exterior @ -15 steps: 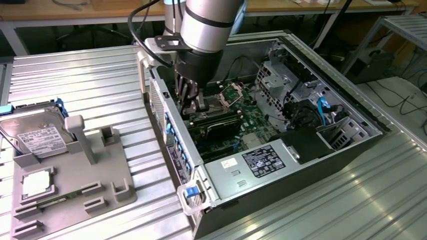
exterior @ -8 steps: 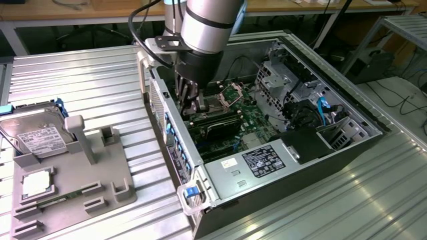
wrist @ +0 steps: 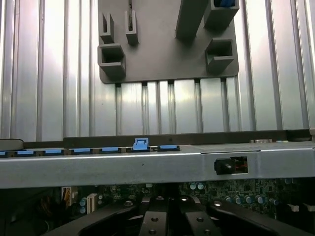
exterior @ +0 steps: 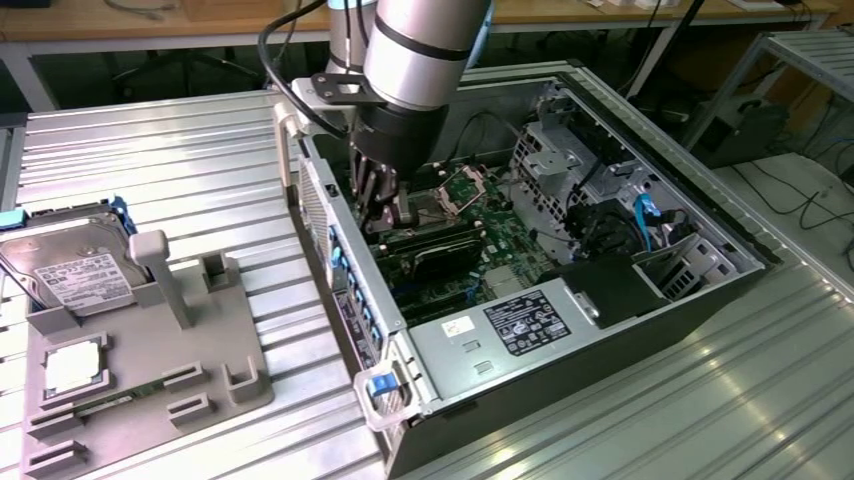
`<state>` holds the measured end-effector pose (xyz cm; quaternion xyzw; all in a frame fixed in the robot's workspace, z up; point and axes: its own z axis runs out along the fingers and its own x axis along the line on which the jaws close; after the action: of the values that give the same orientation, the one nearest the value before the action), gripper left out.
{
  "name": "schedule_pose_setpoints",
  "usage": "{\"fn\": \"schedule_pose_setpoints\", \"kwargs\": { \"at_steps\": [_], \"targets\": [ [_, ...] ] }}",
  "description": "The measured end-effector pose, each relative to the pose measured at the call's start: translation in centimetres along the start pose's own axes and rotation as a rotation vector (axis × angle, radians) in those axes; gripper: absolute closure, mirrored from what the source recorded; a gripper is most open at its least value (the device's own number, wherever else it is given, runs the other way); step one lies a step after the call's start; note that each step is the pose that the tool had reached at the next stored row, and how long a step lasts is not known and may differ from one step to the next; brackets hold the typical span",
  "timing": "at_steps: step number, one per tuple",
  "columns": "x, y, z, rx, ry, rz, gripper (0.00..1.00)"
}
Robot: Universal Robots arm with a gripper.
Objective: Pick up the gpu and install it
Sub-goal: 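Press down on the gpu until it lock into place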
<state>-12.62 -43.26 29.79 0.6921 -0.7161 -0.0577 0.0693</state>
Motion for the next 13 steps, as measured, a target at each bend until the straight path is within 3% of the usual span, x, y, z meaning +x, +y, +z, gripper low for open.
{"fn": "schedule_pose_setpoints", "kwargs": {
  "at_steps": [6, 13],
  "targets": [
    [0.0, -0.16, 0.12, -0.0046, 0.0005, 0.0, 0.89],
    [0.0, -1.1, -0.27, -0.0041, 0.0028, 0.0, 0.89]
  ]
}}
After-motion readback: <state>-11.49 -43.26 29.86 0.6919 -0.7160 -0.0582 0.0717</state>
